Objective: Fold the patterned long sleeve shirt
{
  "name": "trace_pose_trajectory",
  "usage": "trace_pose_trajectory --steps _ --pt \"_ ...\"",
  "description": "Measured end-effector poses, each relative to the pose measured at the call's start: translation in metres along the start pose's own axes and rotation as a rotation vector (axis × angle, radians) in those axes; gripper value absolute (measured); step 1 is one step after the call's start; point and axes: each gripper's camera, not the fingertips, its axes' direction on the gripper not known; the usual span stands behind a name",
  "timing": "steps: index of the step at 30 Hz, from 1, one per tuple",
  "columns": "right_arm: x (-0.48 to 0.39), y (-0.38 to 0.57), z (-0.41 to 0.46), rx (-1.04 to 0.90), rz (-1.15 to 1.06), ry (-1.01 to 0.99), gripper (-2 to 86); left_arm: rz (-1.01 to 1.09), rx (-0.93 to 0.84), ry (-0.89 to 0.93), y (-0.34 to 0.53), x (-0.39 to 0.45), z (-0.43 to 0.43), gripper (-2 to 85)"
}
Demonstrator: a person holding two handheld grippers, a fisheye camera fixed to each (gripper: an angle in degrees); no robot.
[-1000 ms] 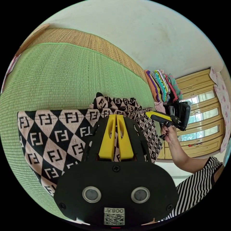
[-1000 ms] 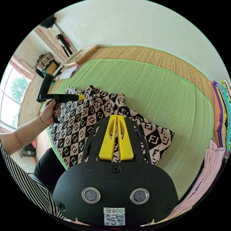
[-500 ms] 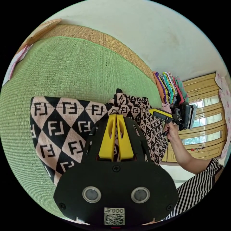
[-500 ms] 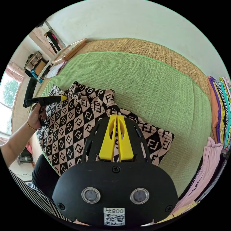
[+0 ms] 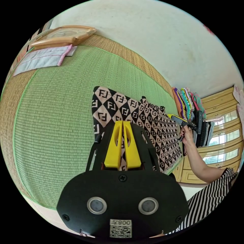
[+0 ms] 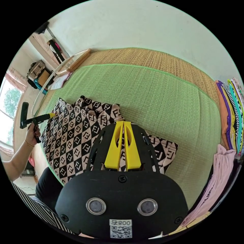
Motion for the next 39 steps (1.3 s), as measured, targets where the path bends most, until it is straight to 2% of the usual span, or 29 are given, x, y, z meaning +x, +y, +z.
trace_pose_trajectory --steps 6,10,11,13,16,18,20,24,28,30,34,39 --pt "0.008 0.089 -0.087 0.044 0.05 -0.163 0.0 -0.025 -0.029 -0.036 0.077 -0.005 -0.021 0.0" --pt "0.026 0.12 -0.064 -0.124 0.09 -0.119 0.0 -0.095 -0.036 0.009 0.108 -0.028 -0.003 0.0" --pt "0.043 0.121 -0.075 -0.094 0.171 -0.204 0.0 -0.134 -0.031 0.045 0.11 -0.033 0.001 0.0" --pt "0.054 0.12 -0.108 -0.049 0.196 -0.236 0.0 -0.164 -0.028 0.051 0.11 -0.032 0.002 0.1" --pt "0.056 0.138 -0.174 0.013 0.168 -0.189 0.0 -0.088 -0.035 -0.02 0.114 -0.014 -0.003 0.1" --pt "0.066 0.165 -0.206 0.03 0.183 -0.188 0.0 -0.044 -0.039 -0.006 0.12 -0.004 -0.004 0.1" --pt "0.092 0.213 -0.237 0.049 0.279 -0.274 0.1 -0.008 -0.039 0.029 0.132 0.007 0.001 0.1" --pt "0.121 0.275 -0.261 0.087 0.393 -0.411 0.3 0.024 -0.08 0.072 0.141 0.023 0.022 0.1" --pt "0.141 0.29 -0.251 -0.02 0.463 -0.441 1.1 -0.065 -0.225 0.056 0.146 0.013 0.069 0.4" --pt "0.151 0.296 -0.269 0.031 0.483 -0.511 2.0 -0.104 -0.172 0.112 0.152 0.013 0.067 0.5" --pt "0.17 0.321 -0.32 0.101 0.504 -0.474 5.8 0.016 -0.13 0.123 0.168 0.043 0.064 1.9" --pt "0.187 0.331 -0.321 0.08 0.535 -0.606 6.4 0.228 -0.211 0.201 0.179 0.104 0.103 7.4"
